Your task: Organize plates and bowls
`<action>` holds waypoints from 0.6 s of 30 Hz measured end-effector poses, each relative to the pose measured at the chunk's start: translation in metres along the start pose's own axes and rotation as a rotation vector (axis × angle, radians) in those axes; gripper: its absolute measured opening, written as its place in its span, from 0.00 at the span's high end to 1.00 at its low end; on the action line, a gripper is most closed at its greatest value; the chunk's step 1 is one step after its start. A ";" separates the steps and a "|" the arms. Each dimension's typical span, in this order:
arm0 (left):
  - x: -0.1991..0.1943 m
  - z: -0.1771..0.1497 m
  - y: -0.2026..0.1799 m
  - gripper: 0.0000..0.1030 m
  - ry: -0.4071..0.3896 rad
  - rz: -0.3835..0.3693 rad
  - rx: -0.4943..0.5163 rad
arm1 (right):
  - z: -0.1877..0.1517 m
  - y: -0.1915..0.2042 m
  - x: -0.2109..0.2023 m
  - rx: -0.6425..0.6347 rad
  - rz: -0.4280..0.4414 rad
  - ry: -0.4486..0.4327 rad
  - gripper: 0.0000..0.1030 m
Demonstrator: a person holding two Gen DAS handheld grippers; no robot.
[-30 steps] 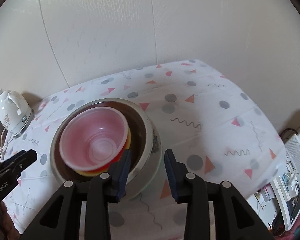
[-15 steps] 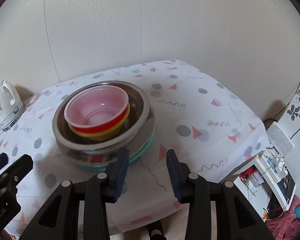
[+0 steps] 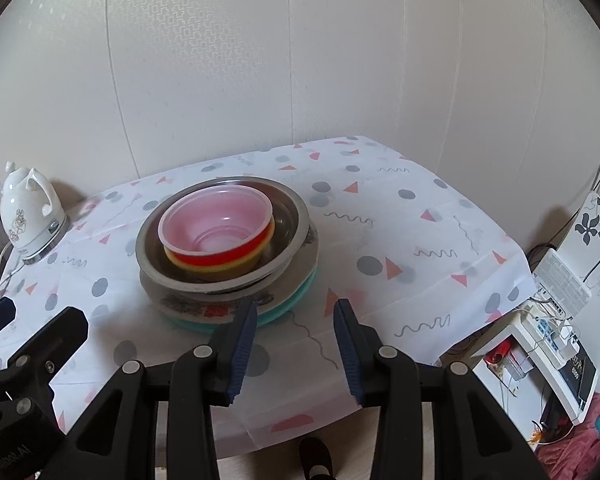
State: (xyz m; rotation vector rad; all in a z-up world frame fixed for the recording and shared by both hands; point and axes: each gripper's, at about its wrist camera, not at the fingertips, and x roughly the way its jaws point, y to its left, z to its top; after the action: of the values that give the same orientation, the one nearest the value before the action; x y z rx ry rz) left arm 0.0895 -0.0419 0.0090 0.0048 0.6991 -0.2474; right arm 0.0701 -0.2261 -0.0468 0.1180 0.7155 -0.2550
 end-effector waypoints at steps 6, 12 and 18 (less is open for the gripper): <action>-0.005 -0.001 -0.007 0.00 -0.010 0.005 0.018 | -0.002 -0.002 -0.003 -0.006 -0.001 -0.002 0.61; -0.004 -0.001 -0.009 0.00 -0.009 0.021 0.022 | -0.003 -0.005 -0.005 0.001 -0.002 -0.001 0.61; -0.008 -0.001 -0.009 0.00 -0.023 0.012 0.027 | -0.002 -0.005 -0.004 0.001 0.005 -0.004 0.61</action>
State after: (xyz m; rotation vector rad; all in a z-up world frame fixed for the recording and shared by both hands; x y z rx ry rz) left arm 0.0815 -0.0488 0.0141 0.0318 0.6730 -0.2453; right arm 0.0647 -0.2295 -0.0451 0.1202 0.7111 -0.2507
